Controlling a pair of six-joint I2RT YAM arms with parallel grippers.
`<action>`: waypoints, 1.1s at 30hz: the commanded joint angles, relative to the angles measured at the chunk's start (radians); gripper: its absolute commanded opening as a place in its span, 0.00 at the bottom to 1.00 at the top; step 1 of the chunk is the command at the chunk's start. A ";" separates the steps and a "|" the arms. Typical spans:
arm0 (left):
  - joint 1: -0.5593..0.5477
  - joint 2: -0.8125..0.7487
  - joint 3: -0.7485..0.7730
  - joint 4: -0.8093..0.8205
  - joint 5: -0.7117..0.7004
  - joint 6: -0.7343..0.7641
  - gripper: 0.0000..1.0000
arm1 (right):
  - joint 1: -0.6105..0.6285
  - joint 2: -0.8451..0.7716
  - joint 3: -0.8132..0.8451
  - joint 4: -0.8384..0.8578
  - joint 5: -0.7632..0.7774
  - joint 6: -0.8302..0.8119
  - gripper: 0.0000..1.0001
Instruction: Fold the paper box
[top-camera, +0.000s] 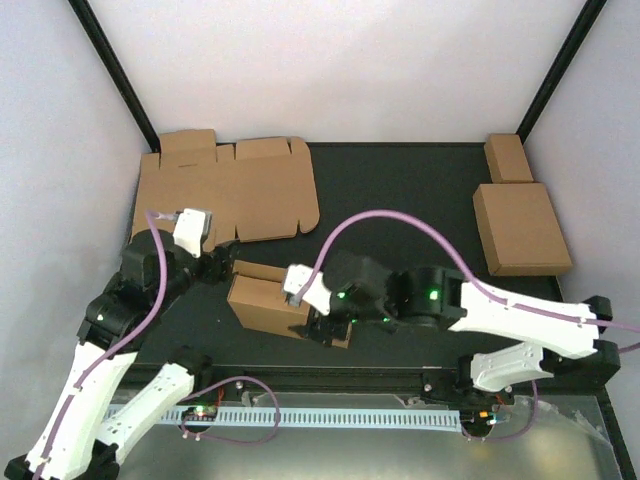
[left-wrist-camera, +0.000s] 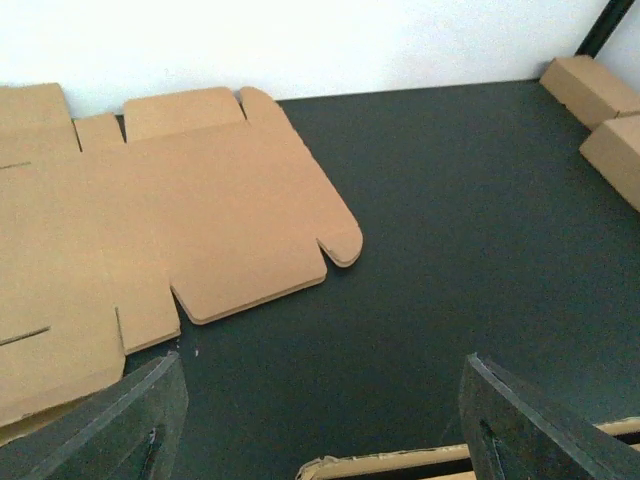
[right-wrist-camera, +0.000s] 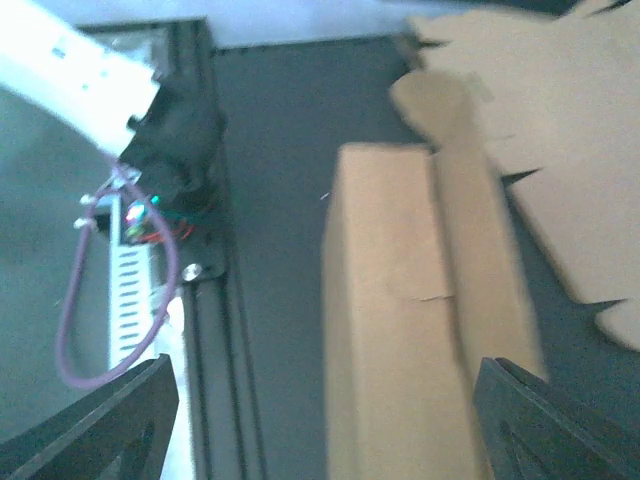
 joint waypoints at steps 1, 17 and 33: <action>-0.003 0.030 0.016 0.000 0.039 0.062 0.78 | 0.075 0.031 -0.084 0.063 0.019 0.074 0.83; -0.012 0.163 -0.044 0.168 0.504 0.393 0.74 | 0.255 -0.139 -0.596 0.440 0.132 0.397 0.75; -0.184 0.253 -0.019 0.039 0.626 0.777 0.56 | 0.313 -0.124 -0.712 0.569 0.128 0.485 0.74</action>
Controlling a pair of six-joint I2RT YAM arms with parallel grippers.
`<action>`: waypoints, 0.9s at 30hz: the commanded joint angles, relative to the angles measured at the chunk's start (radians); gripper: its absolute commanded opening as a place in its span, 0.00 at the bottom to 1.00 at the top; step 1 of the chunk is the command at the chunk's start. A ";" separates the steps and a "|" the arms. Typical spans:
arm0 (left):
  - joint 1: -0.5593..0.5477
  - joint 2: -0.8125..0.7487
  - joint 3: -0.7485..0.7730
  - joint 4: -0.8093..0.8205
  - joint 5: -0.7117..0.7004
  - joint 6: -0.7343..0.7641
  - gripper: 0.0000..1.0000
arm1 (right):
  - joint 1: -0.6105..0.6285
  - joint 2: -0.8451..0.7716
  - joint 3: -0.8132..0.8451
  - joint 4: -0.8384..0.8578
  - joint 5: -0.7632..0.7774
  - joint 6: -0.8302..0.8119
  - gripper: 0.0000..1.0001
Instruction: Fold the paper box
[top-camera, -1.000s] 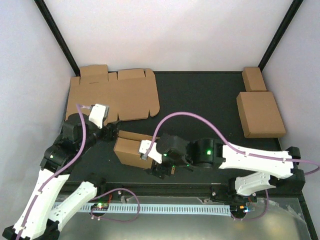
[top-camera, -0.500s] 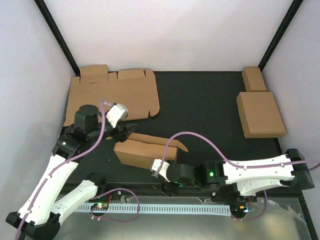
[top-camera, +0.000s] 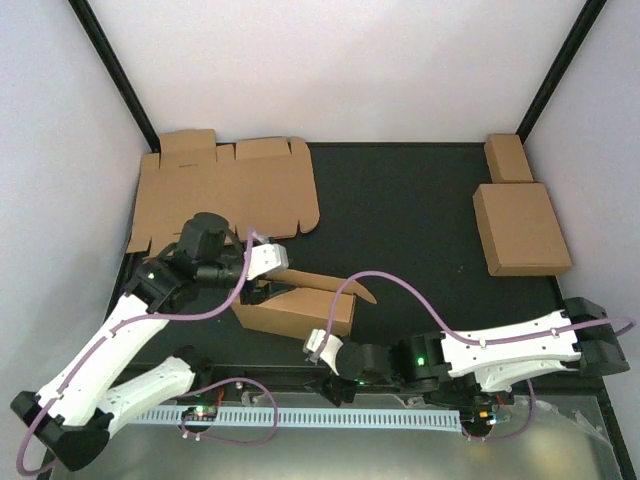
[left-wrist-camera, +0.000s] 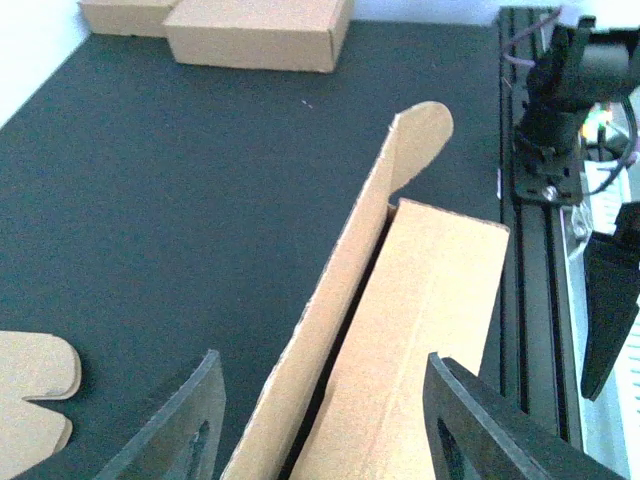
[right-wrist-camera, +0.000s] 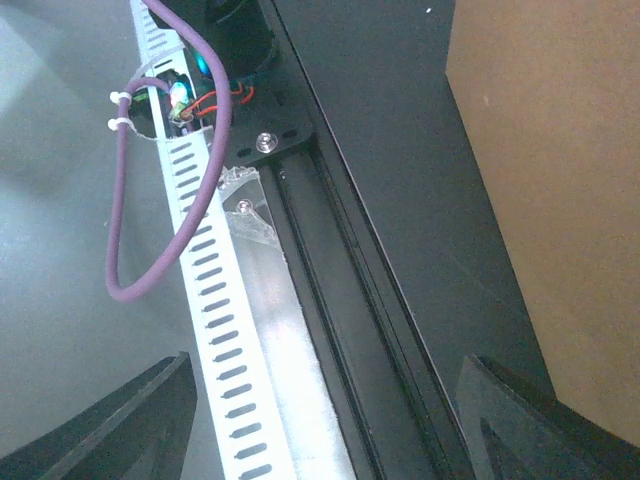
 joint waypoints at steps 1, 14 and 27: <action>-0.035 0.046 0.055 -0.056 -0.009 0.121 0.57 | 0.011 0.006 0.009 0.066 0.016 0.023 0.74; -0.117 0.162 0.107 -0.131 -0.161 0.241 0.47 | 0.014 0.050 0.015 0.085 0.018 0.006 0.73; -0.132 0.153 0.087 -0.133 -0.182 0.273 0.29 | 0.014 0.080 -0.020 0.162 0.027 0.027 0.73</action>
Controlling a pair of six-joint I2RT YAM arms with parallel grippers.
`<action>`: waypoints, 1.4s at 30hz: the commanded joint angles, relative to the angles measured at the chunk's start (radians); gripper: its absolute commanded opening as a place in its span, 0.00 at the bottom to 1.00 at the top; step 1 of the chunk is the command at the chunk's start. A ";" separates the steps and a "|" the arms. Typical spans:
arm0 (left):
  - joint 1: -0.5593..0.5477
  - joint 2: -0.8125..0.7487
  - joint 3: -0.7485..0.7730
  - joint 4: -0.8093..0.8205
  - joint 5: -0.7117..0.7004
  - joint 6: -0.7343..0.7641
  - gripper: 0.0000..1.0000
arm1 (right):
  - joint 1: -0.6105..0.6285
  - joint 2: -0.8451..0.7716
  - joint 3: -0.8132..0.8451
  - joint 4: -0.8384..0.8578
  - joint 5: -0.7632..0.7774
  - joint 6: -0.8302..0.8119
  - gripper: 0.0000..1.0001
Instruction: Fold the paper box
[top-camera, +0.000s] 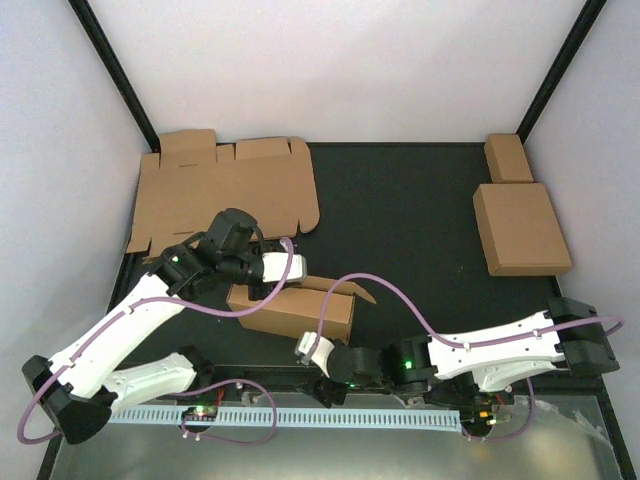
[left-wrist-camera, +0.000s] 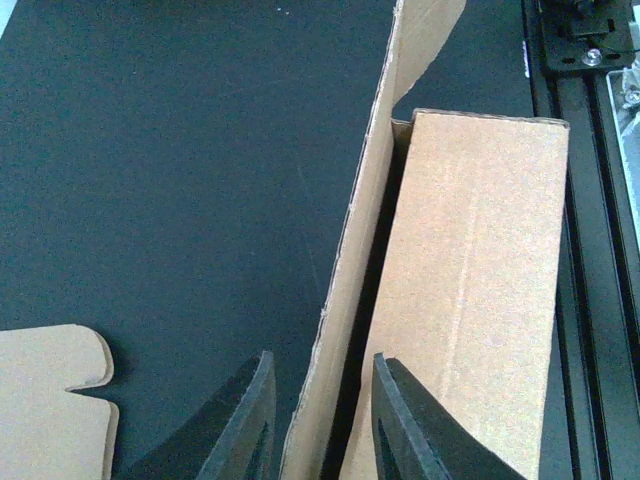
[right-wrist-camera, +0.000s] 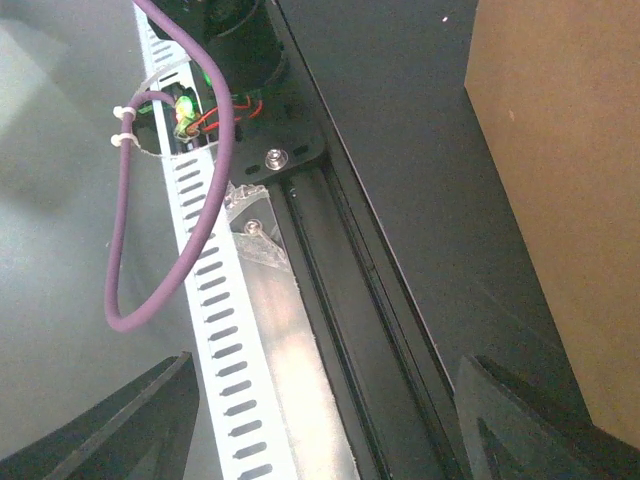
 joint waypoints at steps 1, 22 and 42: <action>-0.014 -0.014 0.007 -0.045 -0.005 0.056 0.26 | 0.007 -0.002 -0.012 0.044 0.029 0.013 0.73; -0.050 0.000 0.046 -0.068 -0.028 0.034 0.02 | 0.008 -0.054 -0.091 0.081 0.068 0.044 0.71; -0.123 0.043 0.040 0.132 -0.062 -0.084 0.02 | 0.006 -0.181 -0.220 0.100 0.149 0.100 0.68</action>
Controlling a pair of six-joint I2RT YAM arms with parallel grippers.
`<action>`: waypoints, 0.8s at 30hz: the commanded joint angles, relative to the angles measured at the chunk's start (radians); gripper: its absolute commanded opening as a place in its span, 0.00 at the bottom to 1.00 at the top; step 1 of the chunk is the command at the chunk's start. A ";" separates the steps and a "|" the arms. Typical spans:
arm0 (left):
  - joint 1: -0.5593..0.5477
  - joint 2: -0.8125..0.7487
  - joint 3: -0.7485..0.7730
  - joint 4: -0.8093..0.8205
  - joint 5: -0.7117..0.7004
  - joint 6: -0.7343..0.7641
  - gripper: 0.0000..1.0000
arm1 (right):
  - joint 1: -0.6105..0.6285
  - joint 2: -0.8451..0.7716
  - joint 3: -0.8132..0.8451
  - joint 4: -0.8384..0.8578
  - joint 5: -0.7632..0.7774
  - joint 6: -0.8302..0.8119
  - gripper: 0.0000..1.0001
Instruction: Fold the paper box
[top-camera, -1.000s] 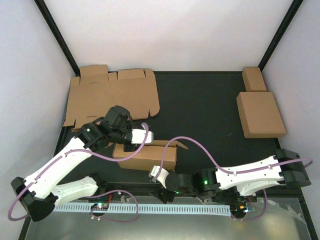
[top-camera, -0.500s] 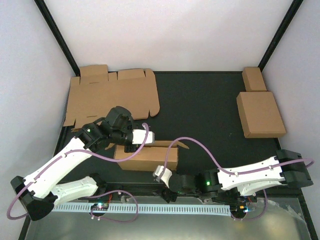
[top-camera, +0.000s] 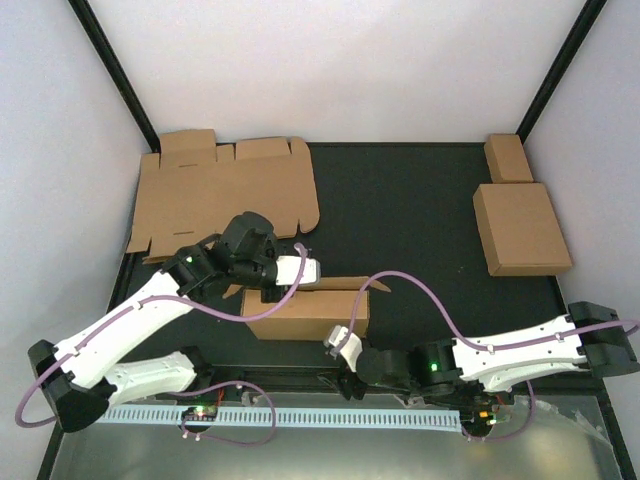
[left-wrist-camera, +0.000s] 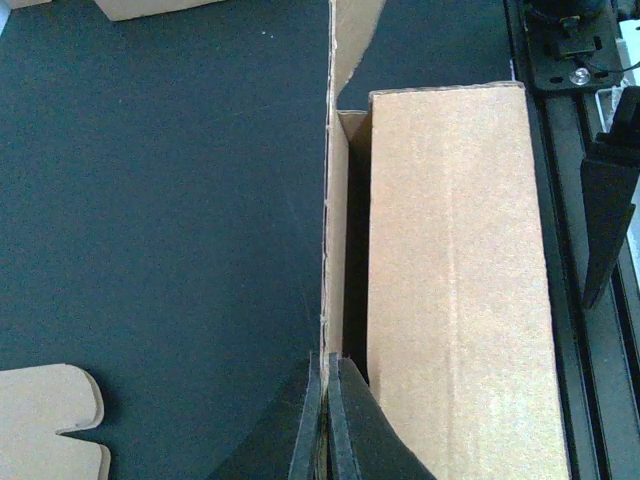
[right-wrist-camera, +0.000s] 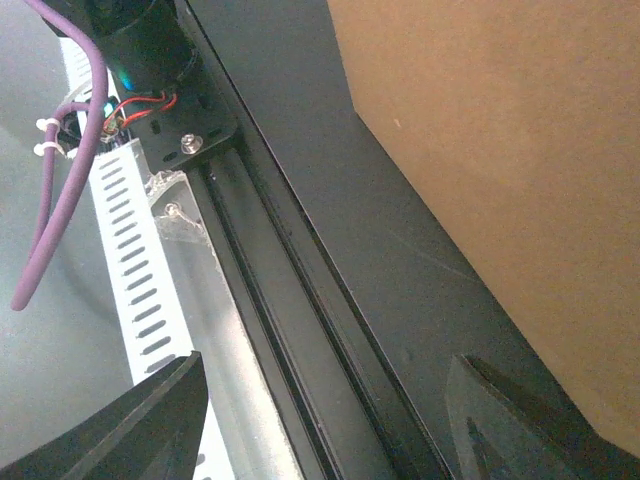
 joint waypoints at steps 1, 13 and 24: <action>-0.014 0.006 0.033 0.080 -0.009 -0.028 0.02 | 0.006 0.016 0.015 0.019 0.036 0.021 0.68; -0.020 0.036 0.025 0.171 -0.012 -0.056 0.02 | 0.002 0.069 -0.002 0.066 0.065 0.033 0.65; -0.035 0.074 0.031 0.201 -0.001 -0.061 0.03 | -0.036 -0.013 -0.067 0.106 0.060 0.063 0.62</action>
